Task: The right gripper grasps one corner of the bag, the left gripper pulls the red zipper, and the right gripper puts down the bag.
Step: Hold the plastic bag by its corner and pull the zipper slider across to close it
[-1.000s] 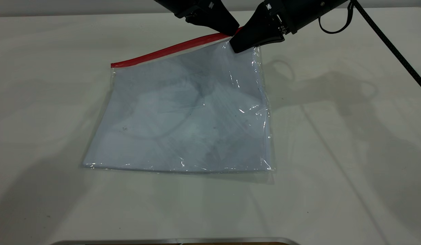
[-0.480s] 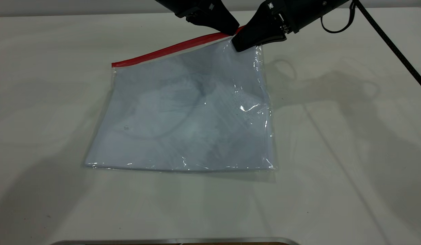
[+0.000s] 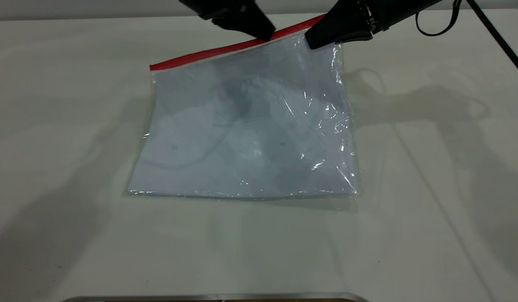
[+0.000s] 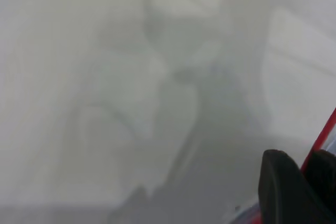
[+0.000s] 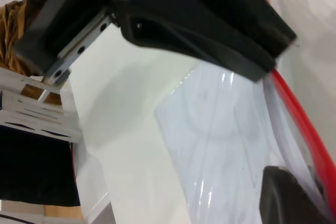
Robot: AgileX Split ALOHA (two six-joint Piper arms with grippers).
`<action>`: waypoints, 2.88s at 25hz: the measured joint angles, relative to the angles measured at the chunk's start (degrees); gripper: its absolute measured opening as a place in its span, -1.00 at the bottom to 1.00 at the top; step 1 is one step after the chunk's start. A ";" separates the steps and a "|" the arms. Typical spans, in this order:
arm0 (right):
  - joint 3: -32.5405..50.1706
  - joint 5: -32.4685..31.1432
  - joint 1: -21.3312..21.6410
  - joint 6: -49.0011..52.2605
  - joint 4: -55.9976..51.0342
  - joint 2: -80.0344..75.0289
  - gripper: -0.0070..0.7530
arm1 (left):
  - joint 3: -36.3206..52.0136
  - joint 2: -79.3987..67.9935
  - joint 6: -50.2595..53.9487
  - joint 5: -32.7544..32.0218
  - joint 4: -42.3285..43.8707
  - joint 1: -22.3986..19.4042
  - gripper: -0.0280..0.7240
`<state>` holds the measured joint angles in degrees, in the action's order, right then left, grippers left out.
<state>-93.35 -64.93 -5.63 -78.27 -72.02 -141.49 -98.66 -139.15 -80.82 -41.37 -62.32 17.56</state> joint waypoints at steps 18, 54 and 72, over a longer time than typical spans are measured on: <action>0.00 -0.24 0.45 -0.52 -0.63 0.00 -0.89 | 0.00 0.00 4.17 0.98 14.04 -7.84 -0.59; 0.00 -0.42 0.67 -0.58 -0.41 0.02 -0.89 | -7.07 -4.80 1.47 0.59 5.86 -6.60 0.24; 0.00 -0.42 0.67 -0.58 0.08 0.02 -0.89 | -11.01 -9.07 1.52 -1.76 5.67 -6.60 0.18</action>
<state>-93.35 -65.35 -4.97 -78.86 -71.93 -141.47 -109.67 -148.22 -79.30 -43.13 -56.65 10.96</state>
